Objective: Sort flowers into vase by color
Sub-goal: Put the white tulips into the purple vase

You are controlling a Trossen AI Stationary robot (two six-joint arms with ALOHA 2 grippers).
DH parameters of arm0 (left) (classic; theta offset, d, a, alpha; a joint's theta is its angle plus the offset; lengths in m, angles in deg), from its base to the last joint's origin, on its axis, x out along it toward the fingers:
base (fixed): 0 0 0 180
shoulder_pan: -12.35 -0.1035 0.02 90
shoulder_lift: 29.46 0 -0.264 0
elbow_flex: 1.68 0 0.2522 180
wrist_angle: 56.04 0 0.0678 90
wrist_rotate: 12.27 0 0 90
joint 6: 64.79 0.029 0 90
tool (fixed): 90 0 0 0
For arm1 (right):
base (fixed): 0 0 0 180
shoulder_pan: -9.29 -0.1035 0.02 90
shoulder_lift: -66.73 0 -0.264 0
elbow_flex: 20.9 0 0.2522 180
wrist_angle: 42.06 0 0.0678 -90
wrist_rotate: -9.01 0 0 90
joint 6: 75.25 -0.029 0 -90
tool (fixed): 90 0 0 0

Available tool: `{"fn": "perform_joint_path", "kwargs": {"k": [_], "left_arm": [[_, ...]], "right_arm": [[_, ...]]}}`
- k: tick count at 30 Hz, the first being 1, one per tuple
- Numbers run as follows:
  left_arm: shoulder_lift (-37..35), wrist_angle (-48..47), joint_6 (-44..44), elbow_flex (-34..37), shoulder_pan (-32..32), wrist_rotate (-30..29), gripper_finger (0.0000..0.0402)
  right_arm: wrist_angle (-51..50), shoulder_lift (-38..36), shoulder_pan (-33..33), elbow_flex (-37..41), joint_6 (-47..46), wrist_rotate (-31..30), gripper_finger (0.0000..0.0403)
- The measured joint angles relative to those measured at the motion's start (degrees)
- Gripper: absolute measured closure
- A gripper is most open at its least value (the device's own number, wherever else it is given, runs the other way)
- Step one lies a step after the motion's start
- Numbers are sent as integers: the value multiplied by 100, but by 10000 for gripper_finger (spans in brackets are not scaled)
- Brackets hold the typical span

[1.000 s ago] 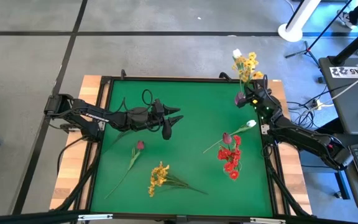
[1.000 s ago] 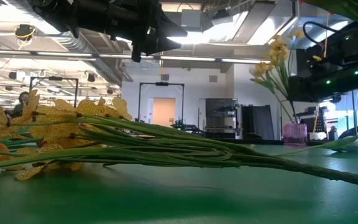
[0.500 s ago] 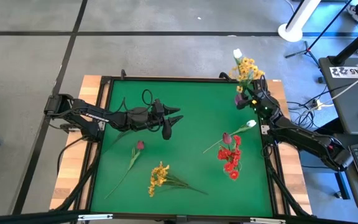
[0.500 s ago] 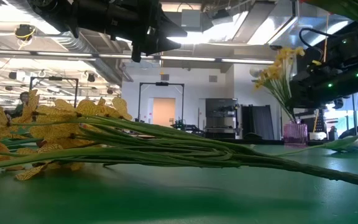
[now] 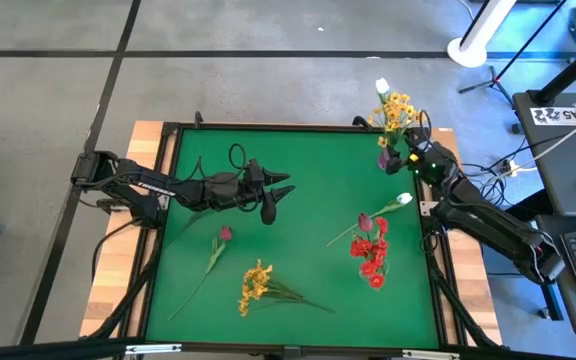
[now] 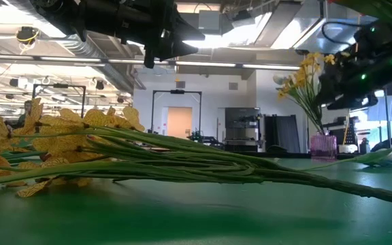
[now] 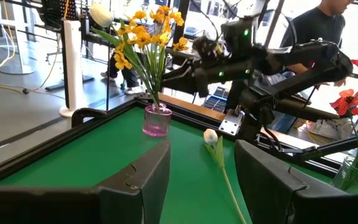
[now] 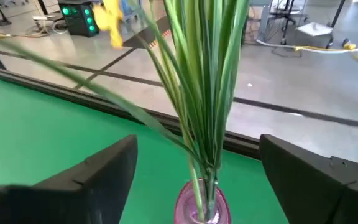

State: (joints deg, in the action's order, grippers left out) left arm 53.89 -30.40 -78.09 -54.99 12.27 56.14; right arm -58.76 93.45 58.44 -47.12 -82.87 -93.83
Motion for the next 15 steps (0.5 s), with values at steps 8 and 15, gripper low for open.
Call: {"fn": "perform_joint_path", "kwargs": {"k": [8,15], "left_arm": [[0,-259,-131,0,44,18,229],[97,-485,-432,-55,108,939,229]], "right_arm": [[-1903,-927,-2,-1170,-321,449,75],[-1952,-1829,-2,-1671,-779,1719,83]]}}
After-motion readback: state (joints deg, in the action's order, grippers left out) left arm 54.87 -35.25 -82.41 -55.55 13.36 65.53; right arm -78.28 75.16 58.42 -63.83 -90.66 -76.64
